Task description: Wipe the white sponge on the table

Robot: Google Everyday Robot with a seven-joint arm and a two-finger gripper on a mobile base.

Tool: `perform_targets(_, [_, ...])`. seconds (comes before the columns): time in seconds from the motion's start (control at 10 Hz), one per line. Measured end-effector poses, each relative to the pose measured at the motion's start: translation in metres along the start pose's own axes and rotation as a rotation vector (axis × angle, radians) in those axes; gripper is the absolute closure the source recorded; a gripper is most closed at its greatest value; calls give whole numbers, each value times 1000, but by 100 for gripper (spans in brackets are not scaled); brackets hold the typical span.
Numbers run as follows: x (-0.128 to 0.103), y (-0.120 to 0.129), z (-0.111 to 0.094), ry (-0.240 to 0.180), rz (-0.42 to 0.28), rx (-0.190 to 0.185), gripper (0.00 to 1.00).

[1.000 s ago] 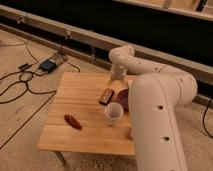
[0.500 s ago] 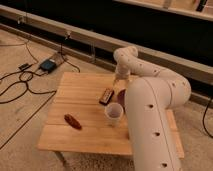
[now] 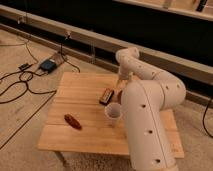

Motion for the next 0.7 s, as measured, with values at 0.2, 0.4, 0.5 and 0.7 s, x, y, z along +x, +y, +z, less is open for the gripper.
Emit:
perform_targets(0.2, [-2, -9, 4, 8, 4, 20, 35])
perform_targets(0.4, [-5, -21, 6, 11, 14, 41, 35])
perform_targets(0.5, [-6, -27, 7, 12, 19, 51, 35])
perform_targets(0.7, [-7, -34, 12, 18, 22, 63, 35])
